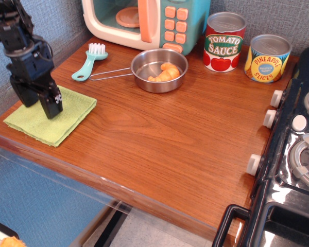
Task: Move the green towel to the front right corner of the table
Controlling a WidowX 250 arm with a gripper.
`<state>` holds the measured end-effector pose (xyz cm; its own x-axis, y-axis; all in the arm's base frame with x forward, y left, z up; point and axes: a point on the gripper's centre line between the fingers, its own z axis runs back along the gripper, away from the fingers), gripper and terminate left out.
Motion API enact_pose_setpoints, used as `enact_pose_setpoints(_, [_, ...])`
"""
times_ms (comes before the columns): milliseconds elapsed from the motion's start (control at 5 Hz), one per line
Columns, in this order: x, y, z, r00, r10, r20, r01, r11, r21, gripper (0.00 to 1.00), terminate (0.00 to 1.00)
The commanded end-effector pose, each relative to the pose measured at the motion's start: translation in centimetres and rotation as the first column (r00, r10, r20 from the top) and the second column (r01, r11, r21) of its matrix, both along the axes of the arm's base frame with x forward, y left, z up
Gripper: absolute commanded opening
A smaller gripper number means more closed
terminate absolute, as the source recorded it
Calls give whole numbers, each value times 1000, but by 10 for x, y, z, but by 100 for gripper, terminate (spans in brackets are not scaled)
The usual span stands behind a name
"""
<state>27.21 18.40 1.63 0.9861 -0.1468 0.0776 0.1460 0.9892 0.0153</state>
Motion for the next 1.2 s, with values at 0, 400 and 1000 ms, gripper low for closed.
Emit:
enact_pose_setpoints(0, [-9,-14,-28,999,-34,-31,35,999,36,100,0])
enact_pose_setpoints(400, [-22,-36,-46,998,-35,-61,35,999,1,100,0])
enact_pose_setpoints(1000, [-17,-146,-32,996,-85,-21,84,993,-79,100,0])
